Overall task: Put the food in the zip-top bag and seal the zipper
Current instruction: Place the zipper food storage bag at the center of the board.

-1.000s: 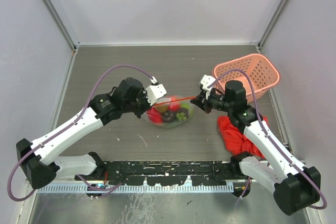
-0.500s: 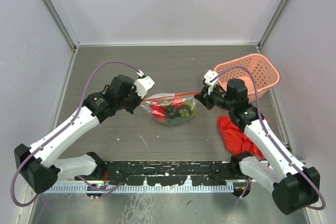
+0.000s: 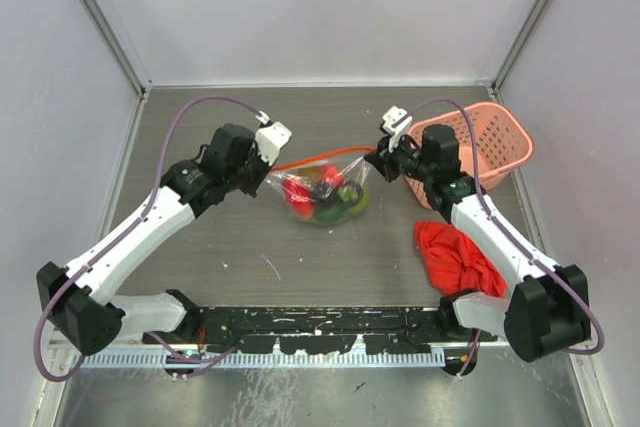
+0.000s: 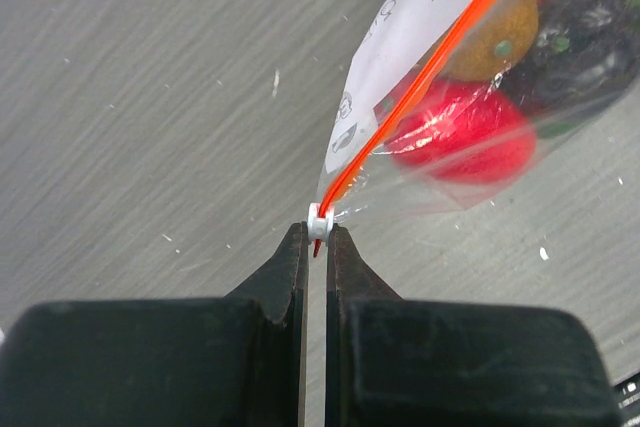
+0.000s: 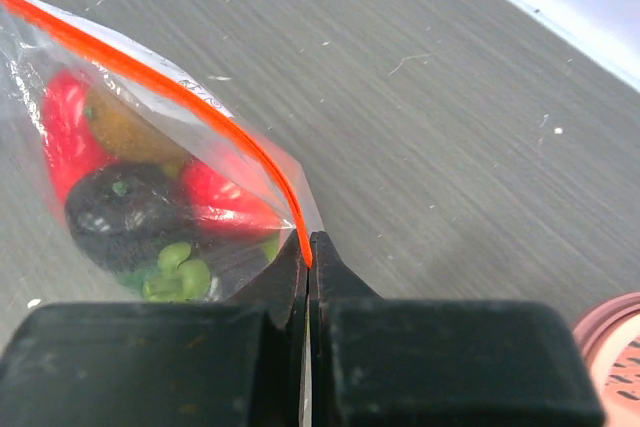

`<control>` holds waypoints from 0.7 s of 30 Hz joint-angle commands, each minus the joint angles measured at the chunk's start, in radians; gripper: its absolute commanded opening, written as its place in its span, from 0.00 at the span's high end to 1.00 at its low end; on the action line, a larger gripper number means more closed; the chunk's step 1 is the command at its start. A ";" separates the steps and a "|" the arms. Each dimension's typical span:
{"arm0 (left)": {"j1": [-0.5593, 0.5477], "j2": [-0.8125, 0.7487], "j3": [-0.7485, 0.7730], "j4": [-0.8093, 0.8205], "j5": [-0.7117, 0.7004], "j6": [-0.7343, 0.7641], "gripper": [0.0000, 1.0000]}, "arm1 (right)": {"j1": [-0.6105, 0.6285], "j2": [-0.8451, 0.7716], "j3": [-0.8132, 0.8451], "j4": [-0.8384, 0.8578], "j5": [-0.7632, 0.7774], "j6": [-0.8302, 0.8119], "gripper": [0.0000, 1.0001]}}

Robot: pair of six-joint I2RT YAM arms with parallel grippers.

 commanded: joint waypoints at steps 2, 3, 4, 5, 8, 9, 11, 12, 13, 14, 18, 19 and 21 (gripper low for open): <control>0.016 0.019 0.068 0.073 -0.085 0.014 1.00 | -0.019 0.023 0.060 0.189 0.033 0.018 0.99; 0.015 0.022 0.064 0.065 -0.075 0.009 1.00 | -0.019 0.028 0.055 0.186 0.013 0.024 0.99; 0.016 0.023 0.054 0.058 -0.064 0.001 1.00 | -0.019 0.026 0.043 0.182 -0.002 0.031 0.99; 0.015 0.017 0.042 0.052 -0.048 -0.009 1.00 | -0.019 0.018 0.019 0.186 -0.012 0.043 0.99; 0.016 -0.025 -0.021 0.048 0.003 -0.061 1.00 | -0.018 -0.048 -0.101 0.227 -0.033 0.107 0.98; 0.015 -0.044 -0.048 0.052 0.022 -0.083 1.00 | -0.019 -0.073 -0.140 0.241 -0.041 0.130 0.97; 0.016 -0.082 -0.103 0.059 0.063 -0.129 0.99 | -0.019 -0.120 -0.214 0.266 -0.056 0.184 0.94; 0.015 -0.099 -0.133 0.060 0.082 -0.152 0.99 | -0.018 -0.142 -0.248 0.281 -0.065 0.222 0.91; 0.015 -0.114 -0.155 0.060 0.098 -0.176 0.98 | -0.019 -0.160 -0.281 0.297 -0.076 0.256 0.89; 0.015 -0.128 -0.174 0.060 0.117 -0.201 0.98 | -0.019 -0.181 -0.309 0.305 -0.089 0.285 0.87; 0.016 -0.199 -0.246 0.054 0.209 -0.297 0.95 | -0.018 -0.280 -0.395 0.314 -0.123 0.389 0.80; 0.015 -0.221 -0.261 0.051 0.217 -0.318 0.93 | -0.018 -0.314 -0.409 0.311 -0.125 0.405 0.77; 0.015 -0.273 -0.290 0.046 0.216 -0.351 0.88 | -0.019 -0.382 -0.426 0.285 -0.122 0.418 0.71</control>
